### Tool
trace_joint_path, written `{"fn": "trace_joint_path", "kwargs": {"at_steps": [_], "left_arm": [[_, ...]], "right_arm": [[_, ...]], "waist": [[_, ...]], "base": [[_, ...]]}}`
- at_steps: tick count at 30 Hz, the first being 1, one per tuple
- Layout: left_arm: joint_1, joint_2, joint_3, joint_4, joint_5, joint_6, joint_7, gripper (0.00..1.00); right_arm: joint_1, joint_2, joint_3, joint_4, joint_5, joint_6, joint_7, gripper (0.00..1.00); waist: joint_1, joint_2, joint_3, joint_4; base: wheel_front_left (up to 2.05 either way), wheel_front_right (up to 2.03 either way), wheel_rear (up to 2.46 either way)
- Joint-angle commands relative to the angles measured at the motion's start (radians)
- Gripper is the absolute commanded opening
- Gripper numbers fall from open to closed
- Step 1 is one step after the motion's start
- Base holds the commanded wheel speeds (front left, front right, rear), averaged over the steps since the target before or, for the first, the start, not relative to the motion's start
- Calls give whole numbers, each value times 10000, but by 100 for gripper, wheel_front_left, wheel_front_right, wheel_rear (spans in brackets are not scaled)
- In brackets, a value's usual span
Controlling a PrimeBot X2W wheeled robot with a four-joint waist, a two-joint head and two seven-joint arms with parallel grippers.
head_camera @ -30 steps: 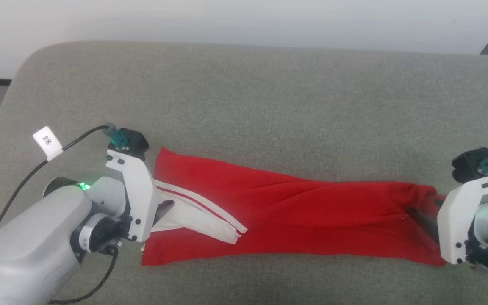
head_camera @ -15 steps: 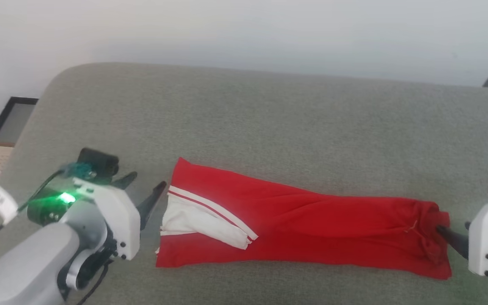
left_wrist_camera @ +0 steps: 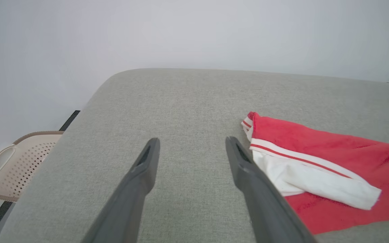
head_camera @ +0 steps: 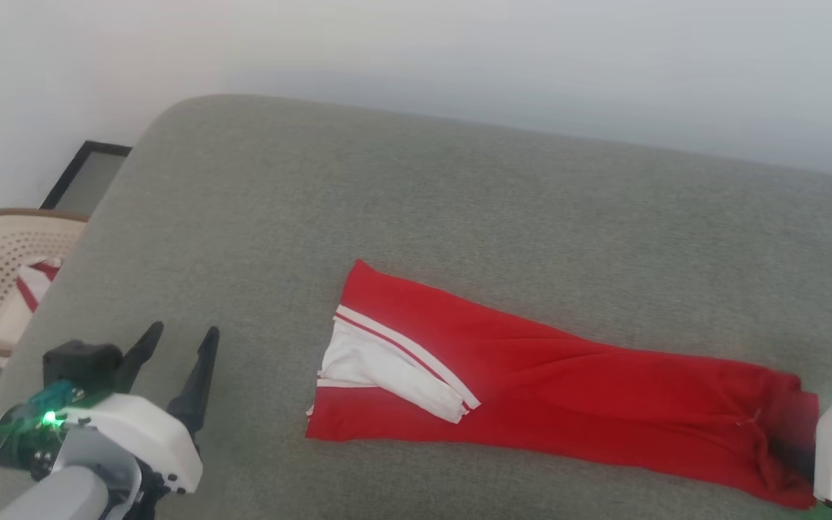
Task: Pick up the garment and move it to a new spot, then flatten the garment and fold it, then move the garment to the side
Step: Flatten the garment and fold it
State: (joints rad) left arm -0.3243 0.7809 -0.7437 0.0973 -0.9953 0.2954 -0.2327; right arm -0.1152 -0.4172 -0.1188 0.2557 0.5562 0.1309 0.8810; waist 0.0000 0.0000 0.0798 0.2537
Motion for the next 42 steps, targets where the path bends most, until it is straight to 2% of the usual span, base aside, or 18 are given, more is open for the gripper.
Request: {"fn": "trace_joint_path", "kwargs": {"at_steps": [1,5,7,14,21,28,38,42], "left_arm": [[233,-77,125,-36,-91,28,-116,100],[663,-261,540,-55,23,24,-287,100],[850,-379,736,-69,193,-21,-315,100],[1453,-1030,1732,-121,1011,-324,-324,100],[1847,-1395,2348,-6,1484,-710,-329,100],[1998,-1550,2743,21,1772,-965,-328,100],[2101,-1799,3163,115,2186,-1362,-329,100],[2073,-1917,3244,189,2287,-1488,-329,100]], "right_arm": [[-125,45,60,192,155,-6,-60,100],[-274,28,457,891,407,-6,-209,100],[-399,58,740,1155,542,-4,-368,0],[-629,37,1437,1858,1227,-3,-949,0],[-948,-563,1695,1946,1568,-13,-1528,0],[-1083,-1220,1439,2049,1701,-16,-1896,0],[-1306,-2342,676,2819,1219,-13,-2426,0],[-1386,-2494,673,2717,1284,-12,-2458,0]], "waist": [[0,0,48,136],[0,0,113,392],[0,0,144,490],[0,0,180,746],[0,0,182,582],[0,0,164,208],[0,0,177,-399],[0,0,134,-539]], "base": [[0,0,0],[0,0,0],[0,0,0],[0,0,0],[0,0,0],[0,0,0],[0,0,0],[0,0,0]]}}
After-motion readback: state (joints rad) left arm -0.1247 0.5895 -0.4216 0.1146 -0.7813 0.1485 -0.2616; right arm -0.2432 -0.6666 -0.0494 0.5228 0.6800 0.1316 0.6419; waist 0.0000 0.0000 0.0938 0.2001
